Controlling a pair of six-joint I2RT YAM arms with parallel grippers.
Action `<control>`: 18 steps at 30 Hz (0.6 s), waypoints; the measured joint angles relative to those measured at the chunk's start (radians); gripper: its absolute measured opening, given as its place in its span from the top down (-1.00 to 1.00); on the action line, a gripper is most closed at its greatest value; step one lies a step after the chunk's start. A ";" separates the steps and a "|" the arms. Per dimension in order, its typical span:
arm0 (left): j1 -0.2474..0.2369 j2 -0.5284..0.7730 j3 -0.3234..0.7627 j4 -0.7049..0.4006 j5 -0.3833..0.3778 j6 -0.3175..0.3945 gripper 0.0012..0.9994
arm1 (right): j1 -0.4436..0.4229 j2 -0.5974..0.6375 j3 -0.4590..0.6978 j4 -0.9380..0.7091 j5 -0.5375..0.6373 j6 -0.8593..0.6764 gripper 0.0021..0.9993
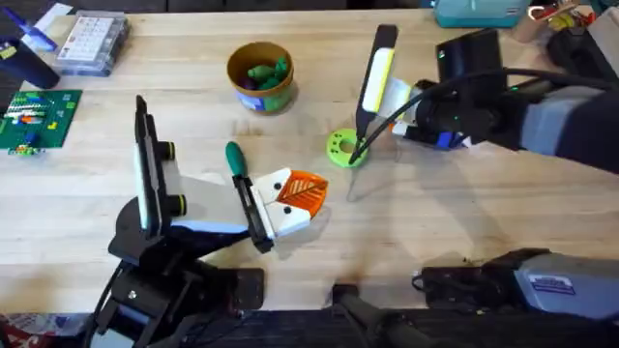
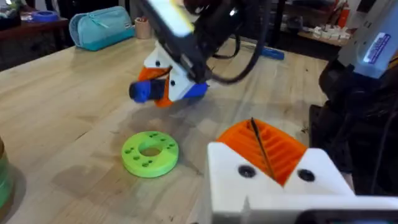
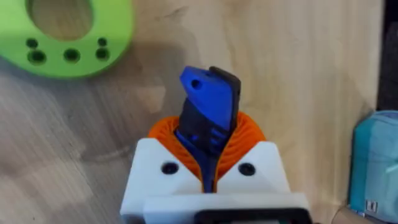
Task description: Pick up the gripper from the table and insert it into the empty holder that is missing its gripper. Then pick up a screw, insert it into the mounting hole, and use the screwdriver to tighten it. Finally, clean up the table by picking up the vegetable and placing it into the bucket.
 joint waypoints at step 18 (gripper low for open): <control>0.000 0.000 0.000 0.000 0.000 0.000 0.97 | 0.004 0.136 0.048 -0.037 0.024 -0.167 0.90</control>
